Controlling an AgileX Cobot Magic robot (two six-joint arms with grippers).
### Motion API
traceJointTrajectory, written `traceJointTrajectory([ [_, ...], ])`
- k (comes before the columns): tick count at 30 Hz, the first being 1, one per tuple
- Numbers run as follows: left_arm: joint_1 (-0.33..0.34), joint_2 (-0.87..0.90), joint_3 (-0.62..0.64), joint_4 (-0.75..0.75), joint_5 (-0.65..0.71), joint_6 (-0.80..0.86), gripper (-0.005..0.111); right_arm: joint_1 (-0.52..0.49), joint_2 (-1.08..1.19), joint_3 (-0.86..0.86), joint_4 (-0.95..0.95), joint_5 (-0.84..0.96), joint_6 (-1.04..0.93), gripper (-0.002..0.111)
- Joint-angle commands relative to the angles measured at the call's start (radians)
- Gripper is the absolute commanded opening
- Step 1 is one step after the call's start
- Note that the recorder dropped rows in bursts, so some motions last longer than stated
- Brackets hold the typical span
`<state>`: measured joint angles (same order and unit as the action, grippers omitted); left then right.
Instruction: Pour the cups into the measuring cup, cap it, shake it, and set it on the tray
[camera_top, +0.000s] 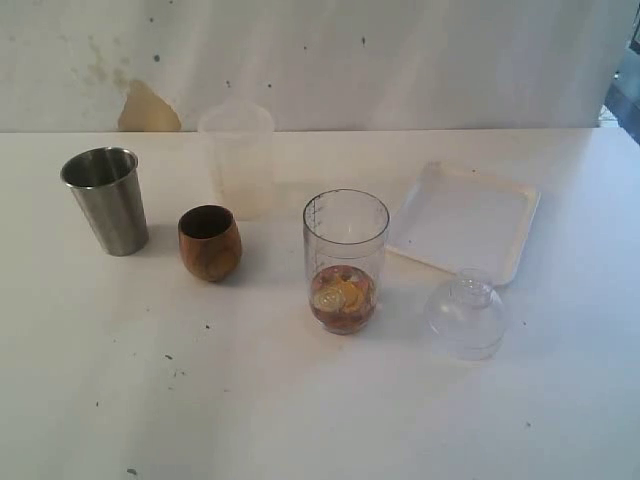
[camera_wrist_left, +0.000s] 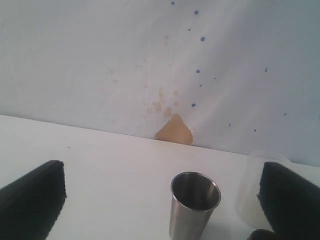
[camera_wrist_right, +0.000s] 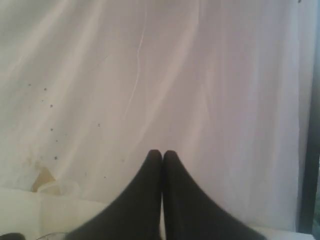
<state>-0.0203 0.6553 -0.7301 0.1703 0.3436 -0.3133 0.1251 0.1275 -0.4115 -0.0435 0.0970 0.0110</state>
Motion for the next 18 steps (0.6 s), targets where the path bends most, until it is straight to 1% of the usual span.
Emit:
traceJointTrajectory([
  [1, -0.003, -0.068, 0.051, -0.006, -0.011, -0.003, 0.105, 0.055, 0.049, -0.035, 0.004, 0.034, 0.004, 0.000],
  [5, -0.003, -0.124, 0.093, -0.004, -0.011, -0.001, 0.105, 0.055, 0.085, -0.039, 0.001, 0.022, 0.069, 0.000],
  [8, -0.003, -0.156, 0.118, -0.002, -0.006, -0.001, 0.105, 0.055, 0.148, -0.066, -0.002, 0.161, 0.069, 0.000],
  [10, -0.003, -0.169, 0.130, -0.002, -0.004, -0.001, 0.105, 0.055, 0.204, -0.083, -0.002, 0.207, 0.069, 0.001],
  [11, -0.003, -0.177, 0.138, -0.002, -0.001, -0.001, 0.105, 0.055, 0.230, -0.094, -0.002, 0.224, 0.071, 0.003],
  [12, -0.003, -0.182, 0.147, -0.002, 0.000, -0.001, 0.105, 0.055, 0.266, -0.106, -0.002, 0.240, 0.071, 0.007],
  [14, -0.003, -0.191, 0.166, -0.002, 0.000, -0.001, 0.105, 0.055, 0.344, -0.129, -0.002, 0.257, 0.071, 0.018],
  [18, -0.005, -0.210, 0.214, -0.006, 0.019, -0.001, 0.105, 0.055, 0.504, -0.167, 0.003, 0.257, 0.114, 0.054],
])
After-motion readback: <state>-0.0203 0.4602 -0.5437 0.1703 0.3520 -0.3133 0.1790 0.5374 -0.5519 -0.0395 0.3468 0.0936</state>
